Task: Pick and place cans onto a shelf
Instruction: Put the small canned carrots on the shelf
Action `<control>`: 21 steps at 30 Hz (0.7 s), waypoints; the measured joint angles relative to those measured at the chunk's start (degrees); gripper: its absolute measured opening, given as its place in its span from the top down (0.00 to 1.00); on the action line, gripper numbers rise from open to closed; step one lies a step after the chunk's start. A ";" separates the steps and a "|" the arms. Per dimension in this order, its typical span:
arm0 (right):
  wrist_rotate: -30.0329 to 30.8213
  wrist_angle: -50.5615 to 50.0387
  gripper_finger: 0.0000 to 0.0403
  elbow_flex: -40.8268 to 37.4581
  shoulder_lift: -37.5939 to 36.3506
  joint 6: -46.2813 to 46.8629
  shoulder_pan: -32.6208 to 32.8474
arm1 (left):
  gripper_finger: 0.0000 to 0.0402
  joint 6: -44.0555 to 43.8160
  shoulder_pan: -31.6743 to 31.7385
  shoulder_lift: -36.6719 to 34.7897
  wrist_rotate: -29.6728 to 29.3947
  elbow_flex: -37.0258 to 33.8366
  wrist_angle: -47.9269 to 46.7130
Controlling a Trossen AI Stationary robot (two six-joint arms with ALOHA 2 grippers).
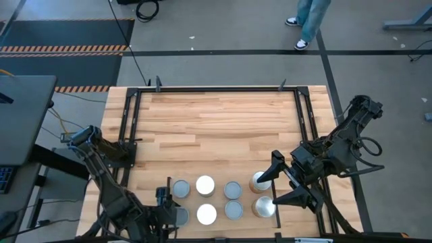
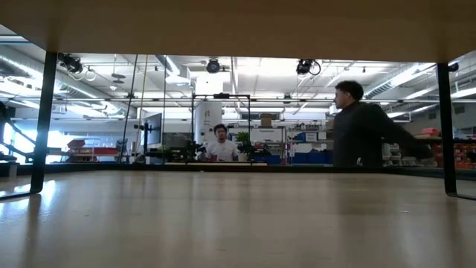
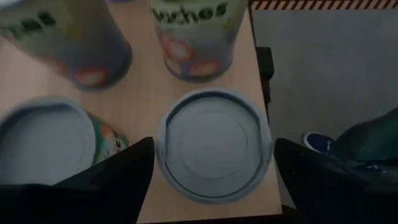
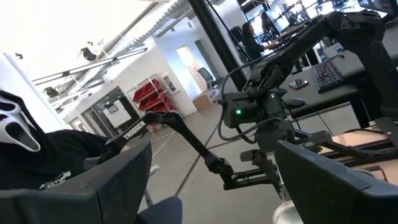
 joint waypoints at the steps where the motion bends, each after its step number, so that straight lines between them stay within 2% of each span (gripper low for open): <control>1: 0.00 0.00 0.14 0.00 0.00 -0.02 0.00 | 0.16 0.69 0.00 0.00 -0.30 0.42 -0.17; 9: 0.01 0.17 0.14 0.00 0.00 -0.07 0.00 | 0.17 2.31 0.22 -0.02 -2.59 7.16 -5.63; 17: 3.20 3.04 0.14 0.00 -0.02 -0.08 -0.08 | 0.23 5.46 -0.13 -0.40 -13.61 18.85 -12.23; 19: 3.29 2.98 0.14 0.00 -0.02 -0.58 -0.16 | 0.26 7.78 0.27 -1.56 -12.60 19.40 -11.43; 21: 5.47 3.01 0.14 0.00 -0.02 -1.20 -0.68 | 0.30 9.53 1.88 -3.10 -8.70 17.69 -11.41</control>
